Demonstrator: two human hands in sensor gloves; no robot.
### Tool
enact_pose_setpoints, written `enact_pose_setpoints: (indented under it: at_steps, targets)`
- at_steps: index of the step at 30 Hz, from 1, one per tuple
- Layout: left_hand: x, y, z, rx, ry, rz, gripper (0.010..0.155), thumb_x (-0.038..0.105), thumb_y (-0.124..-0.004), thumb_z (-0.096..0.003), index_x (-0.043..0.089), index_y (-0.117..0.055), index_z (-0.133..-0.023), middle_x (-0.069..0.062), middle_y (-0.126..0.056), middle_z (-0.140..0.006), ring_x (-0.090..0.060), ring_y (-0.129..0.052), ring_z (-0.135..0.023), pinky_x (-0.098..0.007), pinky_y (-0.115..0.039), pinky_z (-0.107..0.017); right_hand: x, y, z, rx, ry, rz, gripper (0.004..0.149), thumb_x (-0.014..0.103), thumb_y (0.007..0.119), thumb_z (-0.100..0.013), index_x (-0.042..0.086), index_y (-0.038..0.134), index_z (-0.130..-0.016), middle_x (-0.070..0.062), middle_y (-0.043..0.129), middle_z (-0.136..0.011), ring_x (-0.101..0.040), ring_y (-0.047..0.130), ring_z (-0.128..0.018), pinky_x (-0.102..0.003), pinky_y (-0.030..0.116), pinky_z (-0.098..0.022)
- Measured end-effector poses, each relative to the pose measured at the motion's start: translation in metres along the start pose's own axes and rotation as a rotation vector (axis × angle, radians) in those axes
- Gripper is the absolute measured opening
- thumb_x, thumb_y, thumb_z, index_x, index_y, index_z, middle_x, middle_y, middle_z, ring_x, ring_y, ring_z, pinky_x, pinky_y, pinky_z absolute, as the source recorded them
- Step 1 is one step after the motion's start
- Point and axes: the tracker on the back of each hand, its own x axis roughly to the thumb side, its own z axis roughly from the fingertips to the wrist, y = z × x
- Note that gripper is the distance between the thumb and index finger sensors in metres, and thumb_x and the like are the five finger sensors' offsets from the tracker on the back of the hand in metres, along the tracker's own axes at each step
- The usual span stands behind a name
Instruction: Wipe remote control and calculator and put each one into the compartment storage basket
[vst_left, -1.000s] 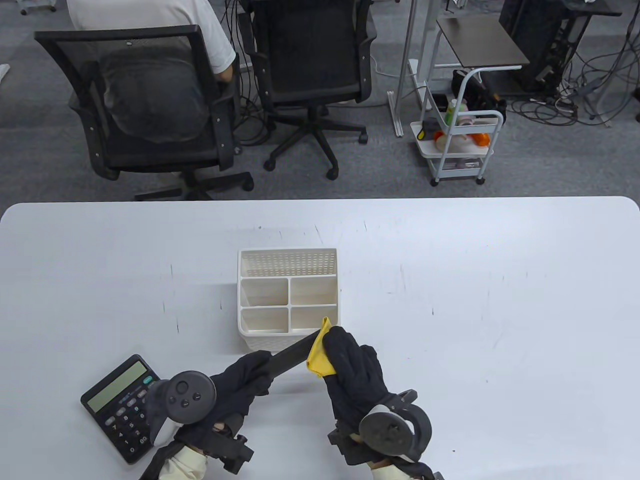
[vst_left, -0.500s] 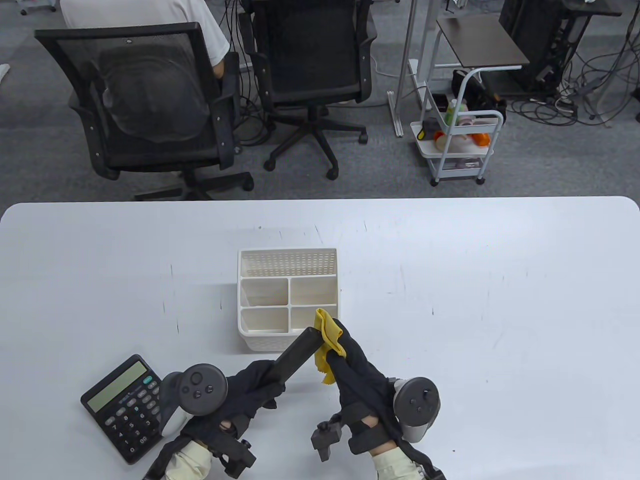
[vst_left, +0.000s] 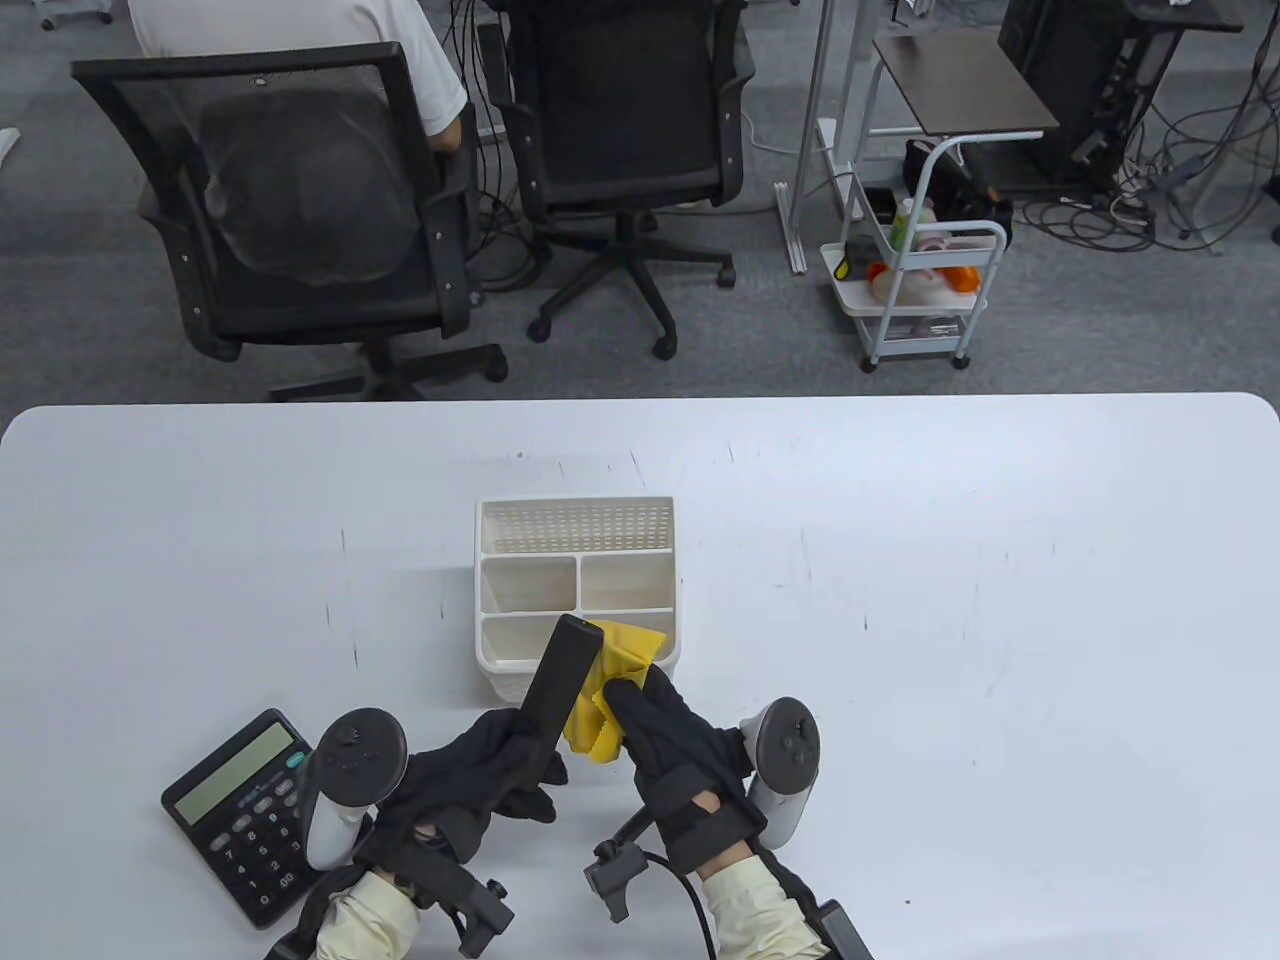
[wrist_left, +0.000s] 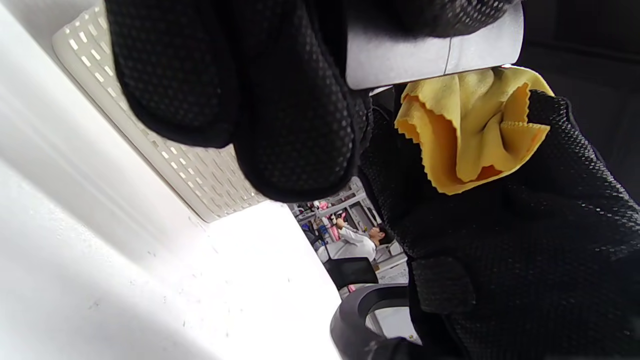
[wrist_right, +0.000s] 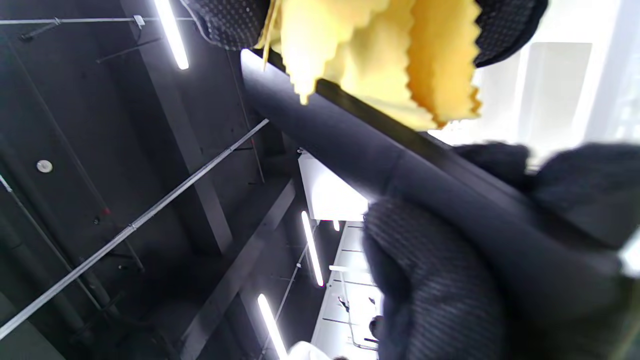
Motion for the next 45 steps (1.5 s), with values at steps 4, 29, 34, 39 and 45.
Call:
enact_pose_setpoints:
  at_steps: [4,29,34,39,45]
  targets:
    - [0.0,-0.004,-0.002,-0.047,-0.004,-0.044,0.047,0.048,-0.064,-0.0508,0.026,-0.077,-0.09,0.0,-0.102,-0.072,-0.008,-0.112,-0.042,-0.039,-0.094,-0.039,0.002,-0.004,-0.001,-0.054,-0.017,-0.068,0.054,0.026,0.063,-0.062,0.001,0.054,-0.109,-0.023,0.074,-0.104,-0.043,0.082,-0.087,-0.067,0.061,-0.061]
    - [0.009,-0.006,0.002,0.042,-0.033,-0.131,0.047,0.048,-0.065,-0.0501,0.025,-0.077,-0.089,0.0,-0.103,-0.072,-0.009,-0.113,-0.042,-0.039,-0.095,-0.039,-0.003,-0.002,0.015,-0.017,-0.03,-0.002,0.055,0.027,0.064,-0.062,0.0,0.055,-0.109,-0.023,0.075,-0.103,-0.043,0.083,-0.085,-0.067,0.061,-0.06]
    - [0.009,-0.003,0.005,0.078,-0.029,-0.099,0.048,0.048,-0.066,-0.05,0.024,-0.077,-0.09,-0.001,-0.103,-0.071,-0.009,-0.114,-0.041,-0.039,-0.095,-0.038,-0.007,0.009,0.017,0.018,-0.015,0.015,0.055,0.026,0.064,-0.062,0.0,0.054,-0.109,-0.024,0.075,-0.103,-0.042,0.083,-0.085,-0.067,0.062,-0.06]
    - [0.008,0.001,0.007,0.14,-0.015,-0.066,0.057,0.048,-0.068,-0.0492,0.014,-0.073,-0.094,-0.002,-0.104,-0.07,-0.007,-0.115,-0.041,-0.037,-0.097,-0.037,-0.011,0.016,0.019,0.052,0.001,0.072,0.056,0.026,0.064,-0.061,-0.001,0.054,-0.109,-0.025,0.074,-0.103,-0.043,0.082,-0.086,-0.067,0.062,-0.059]
    - [0.009,0.0,0.005,0.056,-0.04,-0.043,0.067,0.048,-0.067,-0.0493,0.011,-0.06,-0.105,-0.001,-0.103,-0.071,-0.008,-0.114,-0.043,-0.038,-0.095,-0.04,-0.007,0.011,0.019,0.037,-0.023,0.021,0.055,0.026,0.064,-0.061,-0.001,0.057,-0.108,-0.025,0.076,-0.102,-0.044,0.084,-0.084,-0.067,0.062,-0.059]
